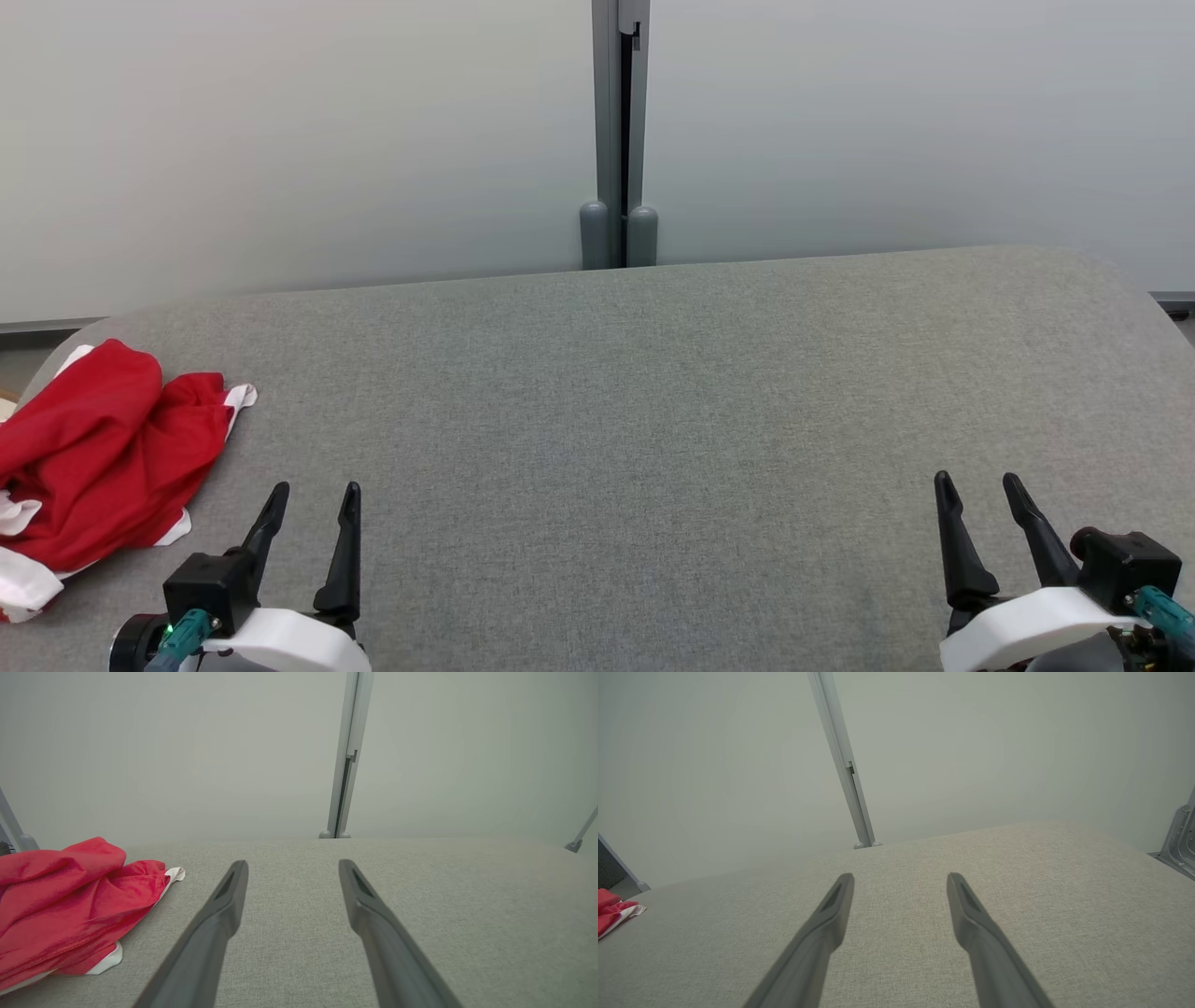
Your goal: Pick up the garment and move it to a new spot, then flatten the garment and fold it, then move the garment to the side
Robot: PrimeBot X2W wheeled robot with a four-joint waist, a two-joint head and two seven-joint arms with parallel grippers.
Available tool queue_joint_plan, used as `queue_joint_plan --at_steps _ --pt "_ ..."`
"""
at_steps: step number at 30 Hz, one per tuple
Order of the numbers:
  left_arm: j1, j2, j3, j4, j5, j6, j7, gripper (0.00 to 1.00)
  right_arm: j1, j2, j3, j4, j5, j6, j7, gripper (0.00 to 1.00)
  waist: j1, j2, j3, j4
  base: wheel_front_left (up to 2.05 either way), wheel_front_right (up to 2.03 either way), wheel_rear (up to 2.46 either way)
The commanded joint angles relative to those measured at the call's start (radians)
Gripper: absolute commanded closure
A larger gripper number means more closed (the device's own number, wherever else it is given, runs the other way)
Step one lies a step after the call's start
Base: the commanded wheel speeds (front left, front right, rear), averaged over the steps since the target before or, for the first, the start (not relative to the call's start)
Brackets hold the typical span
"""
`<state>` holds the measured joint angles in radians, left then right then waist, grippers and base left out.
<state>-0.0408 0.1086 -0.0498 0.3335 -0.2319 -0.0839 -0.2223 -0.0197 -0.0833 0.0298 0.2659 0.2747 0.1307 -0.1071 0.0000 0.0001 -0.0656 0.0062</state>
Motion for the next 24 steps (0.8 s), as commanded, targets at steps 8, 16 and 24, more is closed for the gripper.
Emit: queue_joint_plan --at_steps 8,16,24 --pt "0.009 -0.006 0.011 0.014 0.060 -0.003 -0.021 0.00 0.009 0.001 -0.002 0.001 -0.062 0.000 -0.018 0.00 0.0000 -0.0001 -0.005 -0.001 0.00 0.00 0.00" --pt "0.008 -0.015 0.030 0.030 0.090 -0.010 -0.036 0.00 0.014 0.009 -0.010 0.006 -0.089 0.000 -0.024 0.00 0.0000 -0.0001 -0.009 0.000 0.00 0.00 0.00" --pt "0.004 -0.026 0.042 0.048 0.100 -0.019 -0.044 0.00 0.014 0.014 -0.009 0.014 -0.105 0.000 -0.027 0.00 0.0000 -0.0001 -0.013 0.004 0.00 0.00 0.00"
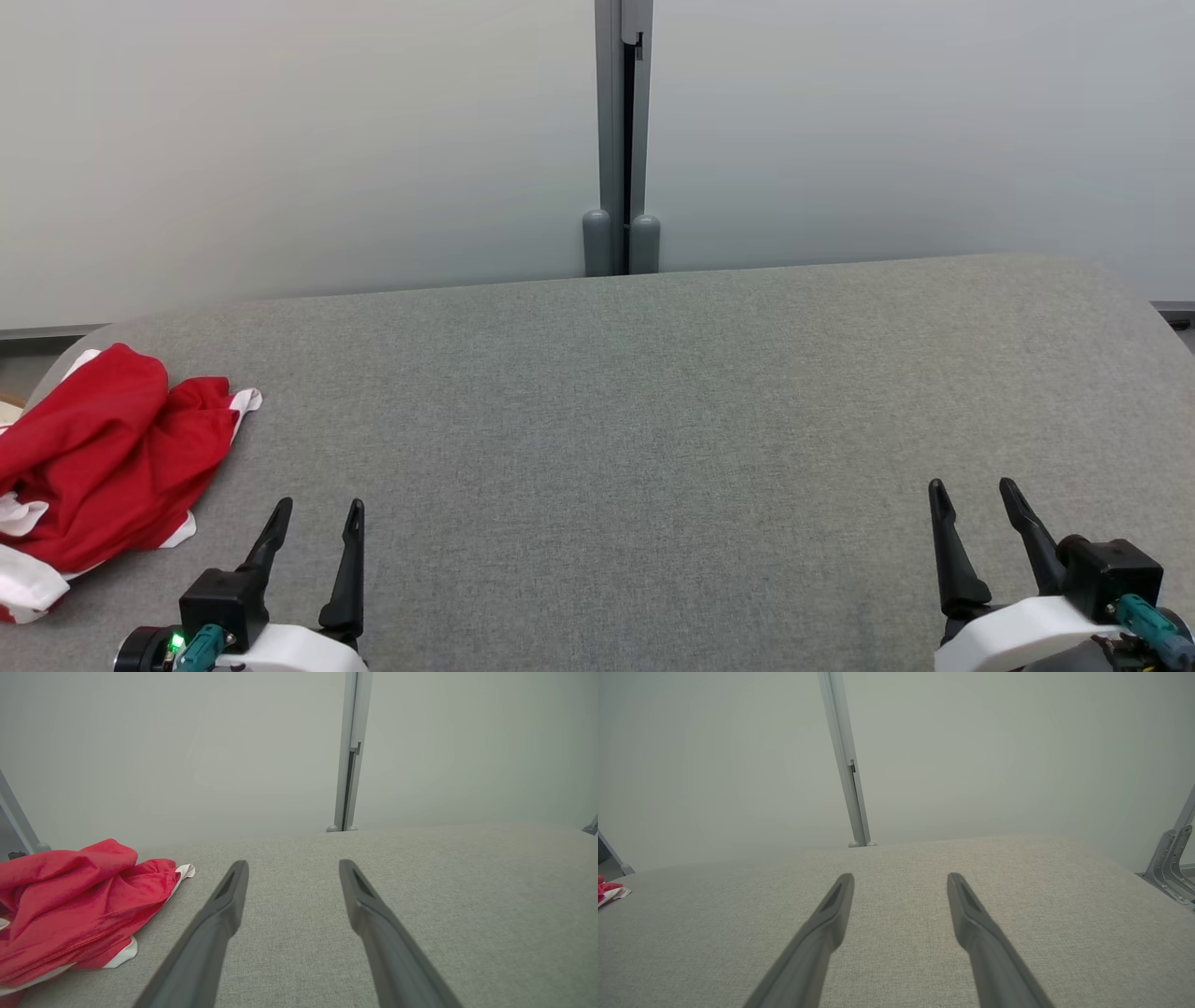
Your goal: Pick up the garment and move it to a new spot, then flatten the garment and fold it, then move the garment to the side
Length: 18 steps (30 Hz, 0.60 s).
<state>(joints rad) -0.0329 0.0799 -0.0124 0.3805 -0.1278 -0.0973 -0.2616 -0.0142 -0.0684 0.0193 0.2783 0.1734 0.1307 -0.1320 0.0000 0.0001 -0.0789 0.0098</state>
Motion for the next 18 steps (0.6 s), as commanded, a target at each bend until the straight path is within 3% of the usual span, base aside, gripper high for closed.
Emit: queue_joint_plan --at_steps 1,9,18 --pt "-0.005 0.002 0.004 0.002 -0.001 -0.005 -0.005 0.00 0.007 -0.001 0.002 0.003 -0.007 0.000 -0.002 0.00 0.0000 -0.0001 0.000 0.001 0.00 0.00 0.00" --pt "-0.020 -0.008 0.019 0.013 -0.015 -0.008 -0.005 0.00 0.010 0.000 -0.013 0.008 -0.006 0.000 -0.003 0.00 0.0000 -0.0001 -0.002 0.029 0.00 0.00 0.00" --pt "-0.043 -0.014 0.026 0.018 -0.017 -0.001 -0.005 0.00 0.008 0.000 -0.013 -0.023 -0.021 0.000 0.005 0.00 0.0000 -0.0001 0.003 0.141 0.00 0.00 0.00"
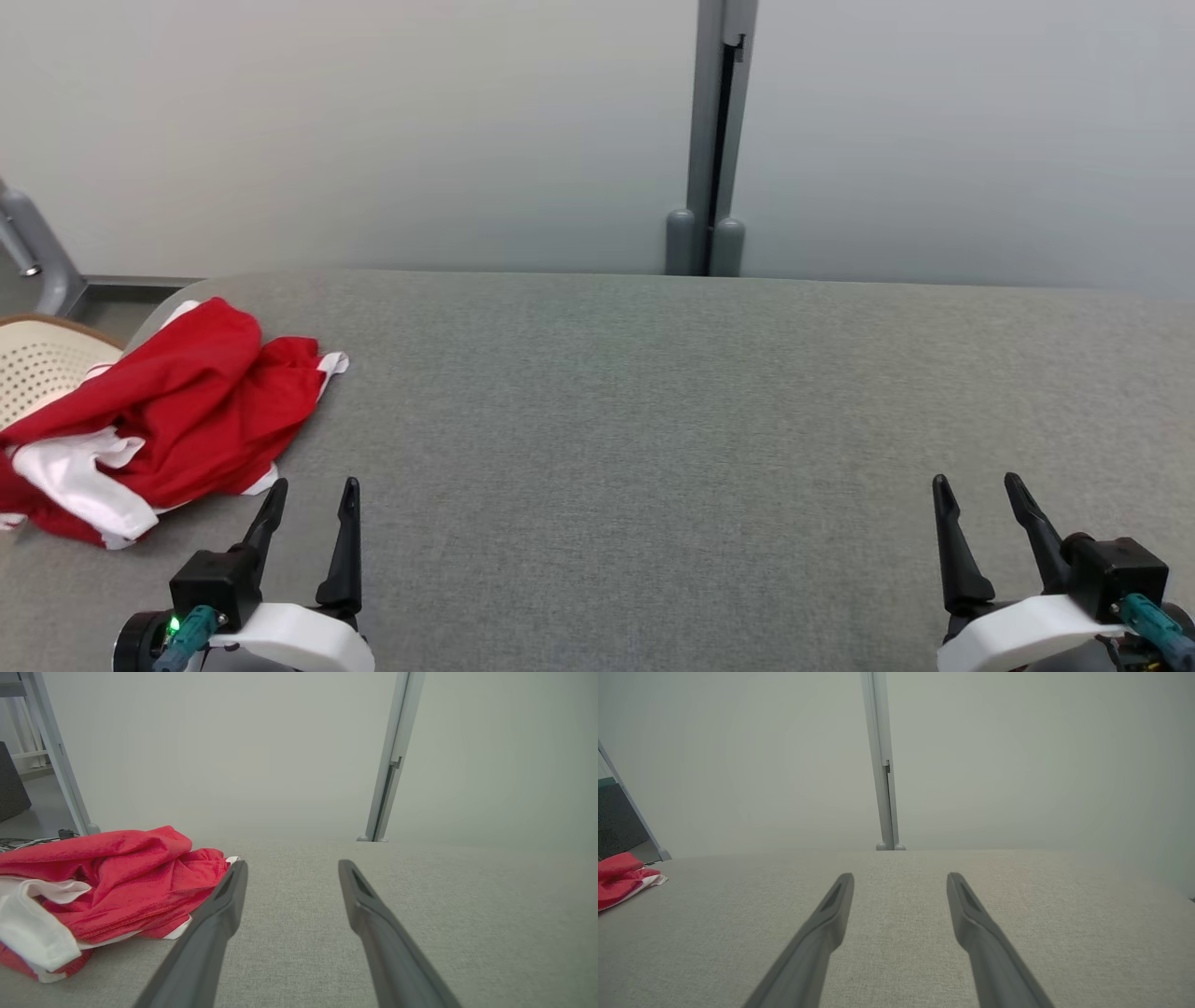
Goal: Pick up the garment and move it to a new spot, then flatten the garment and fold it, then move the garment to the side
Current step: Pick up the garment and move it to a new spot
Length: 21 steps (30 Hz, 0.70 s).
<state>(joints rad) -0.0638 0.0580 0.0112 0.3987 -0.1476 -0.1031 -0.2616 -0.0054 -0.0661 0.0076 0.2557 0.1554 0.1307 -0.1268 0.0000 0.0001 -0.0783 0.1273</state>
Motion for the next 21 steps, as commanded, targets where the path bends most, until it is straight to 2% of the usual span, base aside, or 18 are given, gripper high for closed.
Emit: queue_joint_plan --at_steps 1,13,18,21 --pt "-0.013 0.008 0.003 -0.001 0.001 0.004 -0.005 0.00 -0.001 -0.002 0.001 -0.006 -0.004 0.000 0.000 0.00 0.0000 -0.0001 0.006 0.045 0.00 0.00 0.00" --pt "-0.023 0.020 0.049 -0.005 0.000 0.003 -0.005 0.00 -0.018 0.001 0.077 -0.086 -0.008 0.000 0.026 0.00 0.0000 -0.0001 0.018 0.285 0.00 0.00 0.00" --pt "-0.010 0.024 0.074 -0.009 -0.004 0.002 -0.005 0.00 -0.021 0.005 0.096 -0.103 -0.005 0.000 0.034 0.00 0.0000 -0.0001 0.022 0.354 0.00 0.00 0.00" --pt "-0.012 0.020 0.088 -0.018 -0.007 0.007 -0.005 0.00 -0.034 0.006 0.105 -0.105 -0.003 0.000 0.040 0.00 0.0000 -0.0001 0.031 0.360 0.00 0.00 0.00"
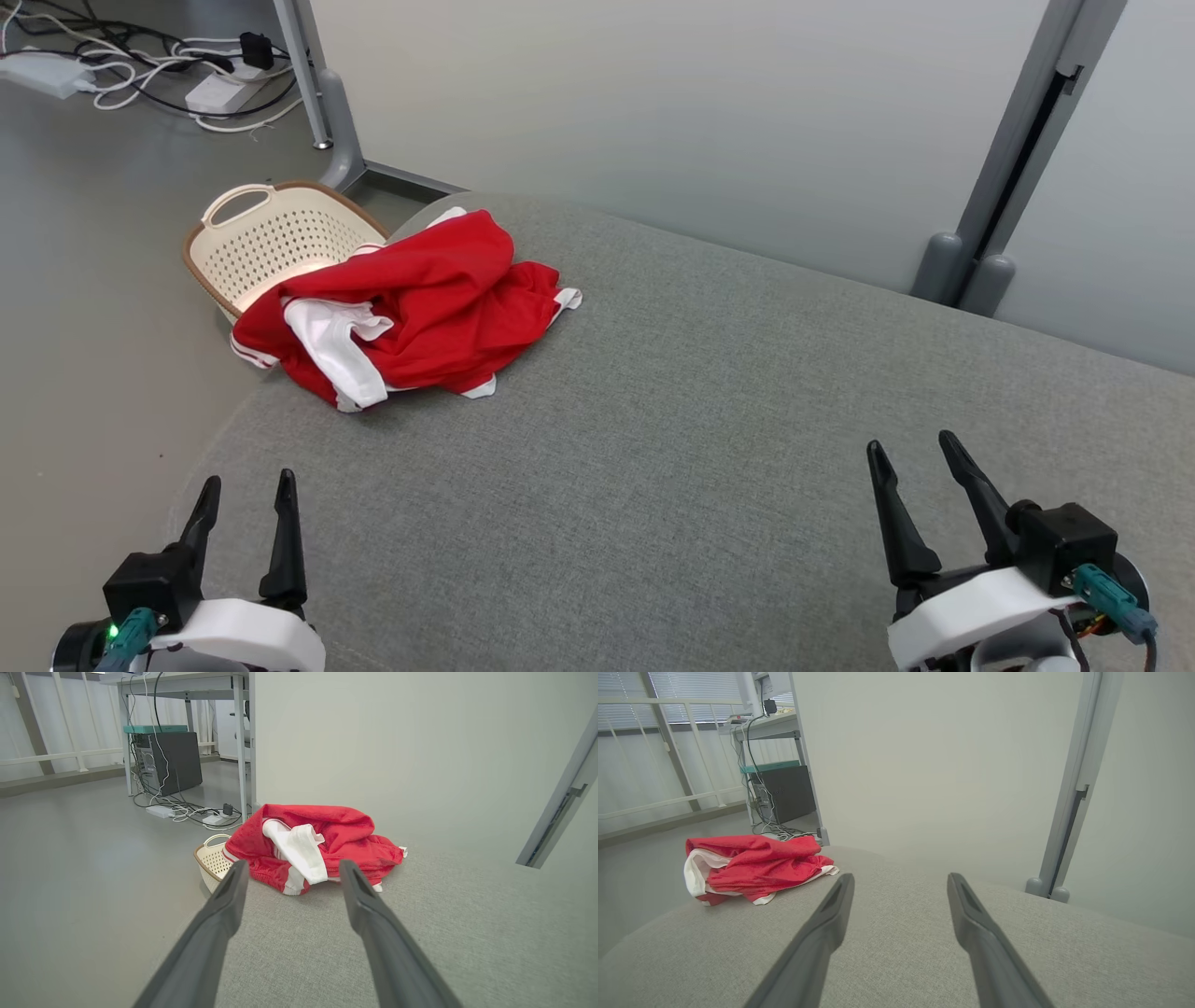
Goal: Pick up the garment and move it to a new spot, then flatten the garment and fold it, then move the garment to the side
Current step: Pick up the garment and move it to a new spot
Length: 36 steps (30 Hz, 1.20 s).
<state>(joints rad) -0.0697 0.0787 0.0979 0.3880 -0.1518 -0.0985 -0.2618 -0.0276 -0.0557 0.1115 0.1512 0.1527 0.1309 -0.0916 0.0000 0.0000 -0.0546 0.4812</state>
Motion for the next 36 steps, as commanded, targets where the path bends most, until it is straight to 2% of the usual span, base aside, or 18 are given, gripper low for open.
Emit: queue_joint_plan --at_steps 1,16,20,28,36 --pt "-0.006 -0.002 0.003 -0.009 -0.001 0.003 -0.005 0.00 -0.014 -0.004 0.003 0.001 0.001 0.000 0.006 0.00 0.0000 0.0000 0.009 0.008 0.00 0.00 0.00" --pt "-0.070 -0.011 -0.006 0.016 -0.001 -0.014 -0.005 0.00 -0.004 -0.002 -0.007 0.003 0.001 0.000 0.013 0.00 0.0000 0.0000 0.020 0.016 0.00 0.00 0.00" --pt "-0.125 -0.008 -0.004 0.041 -0.018 -0.017 -0.005 0.00 -0.004 -0.004 -0.006 -0.026 -0.008 0.000 0.033 0.00 0.0000 0.0000 0.055 -0.007 0.00 0.00 0.00" --pt "-0.383 0.008 0.013 0.143 -0.064 -0.025 -0.002 0.00 -0.109 -0.067 -0.005 -0.158 -0.030 0.000 0.121 0.00 0.0000 0.0000 0.305 -0.126 0.00 0.00 0.00" --pt "-0.659 0.080 -0.030 0.458 -0.113 -0.032 0.027 0.00 -0.190 -0.107 -0.030 -0.236 -0.041 0.000 0.158 0.00 0.0000 0.0000 0.497 -0.207 0.00 0.00 0.00"
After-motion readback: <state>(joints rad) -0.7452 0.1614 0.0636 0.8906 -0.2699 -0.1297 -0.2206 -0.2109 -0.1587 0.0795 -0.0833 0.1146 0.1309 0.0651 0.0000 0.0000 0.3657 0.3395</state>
